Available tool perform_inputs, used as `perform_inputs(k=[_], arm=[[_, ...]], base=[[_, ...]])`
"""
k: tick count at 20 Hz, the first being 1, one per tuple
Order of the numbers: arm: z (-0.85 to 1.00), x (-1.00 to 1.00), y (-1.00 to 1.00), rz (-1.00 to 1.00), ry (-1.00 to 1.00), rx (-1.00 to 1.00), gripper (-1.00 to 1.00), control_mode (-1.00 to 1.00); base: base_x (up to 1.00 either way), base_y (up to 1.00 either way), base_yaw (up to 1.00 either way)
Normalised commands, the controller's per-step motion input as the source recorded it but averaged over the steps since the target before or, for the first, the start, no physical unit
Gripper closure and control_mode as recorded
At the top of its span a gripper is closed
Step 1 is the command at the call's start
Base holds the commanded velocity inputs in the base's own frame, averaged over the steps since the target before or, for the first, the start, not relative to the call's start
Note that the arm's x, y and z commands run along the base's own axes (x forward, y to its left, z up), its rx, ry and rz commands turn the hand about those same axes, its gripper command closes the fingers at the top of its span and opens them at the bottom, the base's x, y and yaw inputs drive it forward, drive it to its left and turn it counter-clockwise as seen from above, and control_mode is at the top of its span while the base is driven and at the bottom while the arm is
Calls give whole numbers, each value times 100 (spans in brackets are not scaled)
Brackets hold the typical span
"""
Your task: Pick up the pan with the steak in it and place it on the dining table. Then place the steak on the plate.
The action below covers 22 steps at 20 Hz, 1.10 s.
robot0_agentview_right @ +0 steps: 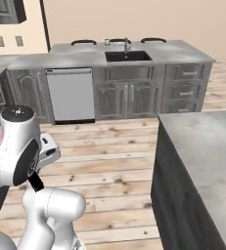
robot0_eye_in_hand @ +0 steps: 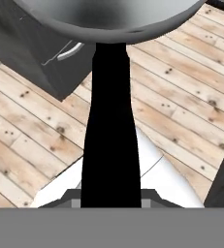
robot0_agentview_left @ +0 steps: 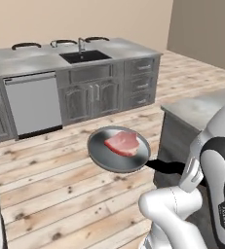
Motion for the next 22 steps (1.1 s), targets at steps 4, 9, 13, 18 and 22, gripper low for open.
perform_inputs(k=[4,9,13,18,22], arm=[[0,0,0,0,0,0,100,100],[0,0,0,0,0,0,100,100],[0,0,0,0,0,0,100,100],[0,0,0,0,0,0,100,100],[0,0,0,0,0,0,100,100]], base=[[100,1,0],[100,4,0],[100,8,0],[100,10,0],[100,9,0]])
